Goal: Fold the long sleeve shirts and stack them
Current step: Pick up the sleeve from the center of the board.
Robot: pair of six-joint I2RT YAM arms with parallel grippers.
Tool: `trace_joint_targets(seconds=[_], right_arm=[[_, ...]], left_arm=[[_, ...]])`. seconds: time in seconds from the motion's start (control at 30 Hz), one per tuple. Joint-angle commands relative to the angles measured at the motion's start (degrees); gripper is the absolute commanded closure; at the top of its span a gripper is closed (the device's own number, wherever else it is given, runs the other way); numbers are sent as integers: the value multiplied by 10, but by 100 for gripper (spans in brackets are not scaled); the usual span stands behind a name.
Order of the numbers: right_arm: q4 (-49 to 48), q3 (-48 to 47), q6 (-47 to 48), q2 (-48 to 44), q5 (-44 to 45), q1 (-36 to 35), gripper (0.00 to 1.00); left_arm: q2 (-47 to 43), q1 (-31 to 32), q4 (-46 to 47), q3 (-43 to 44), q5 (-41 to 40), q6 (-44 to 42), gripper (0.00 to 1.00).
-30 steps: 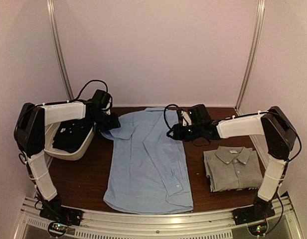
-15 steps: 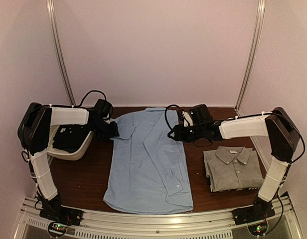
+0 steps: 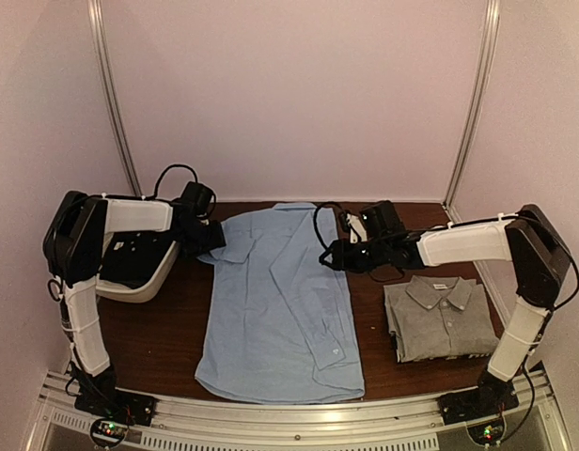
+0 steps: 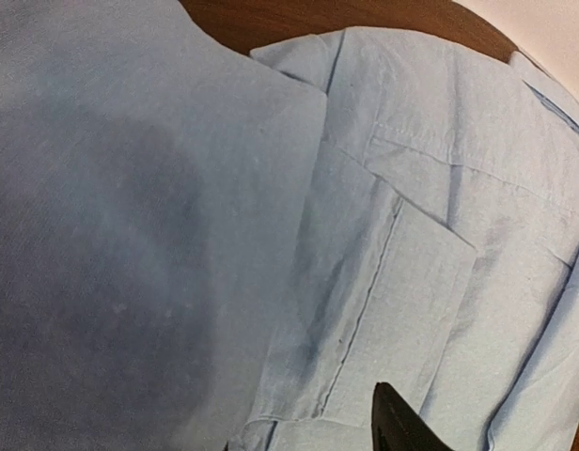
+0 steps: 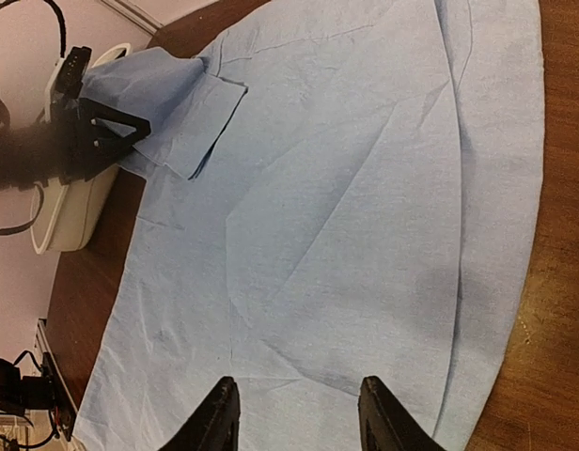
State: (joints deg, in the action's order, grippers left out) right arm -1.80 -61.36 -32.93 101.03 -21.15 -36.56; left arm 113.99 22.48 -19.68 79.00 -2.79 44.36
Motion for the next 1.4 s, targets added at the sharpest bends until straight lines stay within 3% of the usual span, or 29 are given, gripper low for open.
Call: trace_joint_targets(seconds=[0.0, 0.23, 0.33, 0.5, 0.9, 1.17, 1.37], right_arm=[[-3, 5, 2, -34, 14, -6, 55], [-12, 3, -3, -36, 15, -14, 55], [-37, 6, -10, -35, 5, -19, 53], [-111, 16, -36, -23, -32, -23, 51], [-228, -3, -79, 17, -64, -43, 22], [-200, -11, -33, 3, 4, -61, 13], [-259, 15, -56, -1, -6, -44, 8]], left_arm=[[17, -5, 32, 18, -7, -6, 50], [11, -4, 63, 7, 72, -17, 89], [-16, -3, 97, -15, 131, -15, 100], [-61, 1, 147, -48, 226, 10, 100], [-119, 31, 251, -55, 374, 78, 100], [-117, 54, 263, -21, 406, 99, 100], [-116, 71, 305, -14, 449, 124, 100]])
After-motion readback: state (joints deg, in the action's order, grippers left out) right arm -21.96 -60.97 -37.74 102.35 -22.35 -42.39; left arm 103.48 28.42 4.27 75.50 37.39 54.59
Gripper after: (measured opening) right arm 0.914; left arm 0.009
